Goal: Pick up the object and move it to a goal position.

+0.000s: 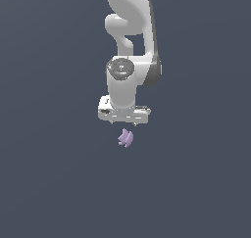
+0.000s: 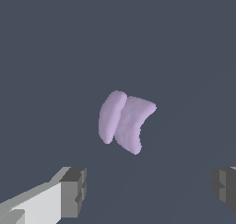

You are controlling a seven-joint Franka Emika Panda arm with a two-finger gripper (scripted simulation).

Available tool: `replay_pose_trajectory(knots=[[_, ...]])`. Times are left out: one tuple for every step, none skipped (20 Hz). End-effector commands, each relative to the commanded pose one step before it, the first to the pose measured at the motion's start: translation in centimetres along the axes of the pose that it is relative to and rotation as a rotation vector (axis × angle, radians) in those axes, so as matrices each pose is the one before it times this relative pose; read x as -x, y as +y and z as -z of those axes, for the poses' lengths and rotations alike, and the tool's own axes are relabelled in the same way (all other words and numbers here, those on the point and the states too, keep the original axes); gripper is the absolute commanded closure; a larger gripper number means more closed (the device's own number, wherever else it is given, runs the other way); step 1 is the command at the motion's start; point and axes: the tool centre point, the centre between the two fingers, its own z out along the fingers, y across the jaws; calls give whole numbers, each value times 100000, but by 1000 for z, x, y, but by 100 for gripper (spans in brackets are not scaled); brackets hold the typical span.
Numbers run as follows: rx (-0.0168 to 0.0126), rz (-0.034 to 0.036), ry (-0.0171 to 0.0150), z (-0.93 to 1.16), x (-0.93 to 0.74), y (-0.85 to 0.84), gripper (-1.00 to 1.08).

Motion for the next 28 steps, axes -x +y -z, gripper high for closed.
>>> replay_pose_trajectory(knots=[[-34,-3961,741,-488,-320,-188,-92],[-21,-1880,364,-226,-148,-89,-92],[-26,-2013,390,-243,-154,-98,-92],[-31,-2143,417,-260,-159,-108,-92],[-37,-2277,445,-277,-164,-116,-92],[-42,-2342,459,-286,-162,-122,-92],[-44,-2218,437,-272,-148,-118,-92],[-45,-2082,412,-256,-134,-113,-92],[-46,-1947,386,-240,-121,-107,-92],[-46,-1811,361,-224,-108,-101,-92],[-45,-1677,335,-208,-97,-94,-92],[-44,-1540,309,-192,-86,-88,-92],[-42,-1406,283,-175,-76,-81,-92],[-40,-1272,257,-159,-67,-73,-92],[-37,-1137,230,-142,-58,-66,-92],[-34,-1002,203,-126,-50,-59,-92],[-30,-869,177,-109,-42,-51,-92],[-26,-736,150,-92,-35,-42,-92],[-22,-599,122,-76,-28,-36,-92],[-17,-468,96,-59,-22,-27,-92],[-13,-335,68,-42,-16,-19,-92],[-8,-203,42,-25,-10,-10,-92],[-3,-68,14,-8,-3,-3,-92],[33,455,-127,30,38,15,-92],[0,0,0,-40,1,-2,-92],[0,0,0,-119,4,-5,-92],[0,0,0,-198,7,-9,-92],[-3,-47,12,-268,-1,15,-92]])
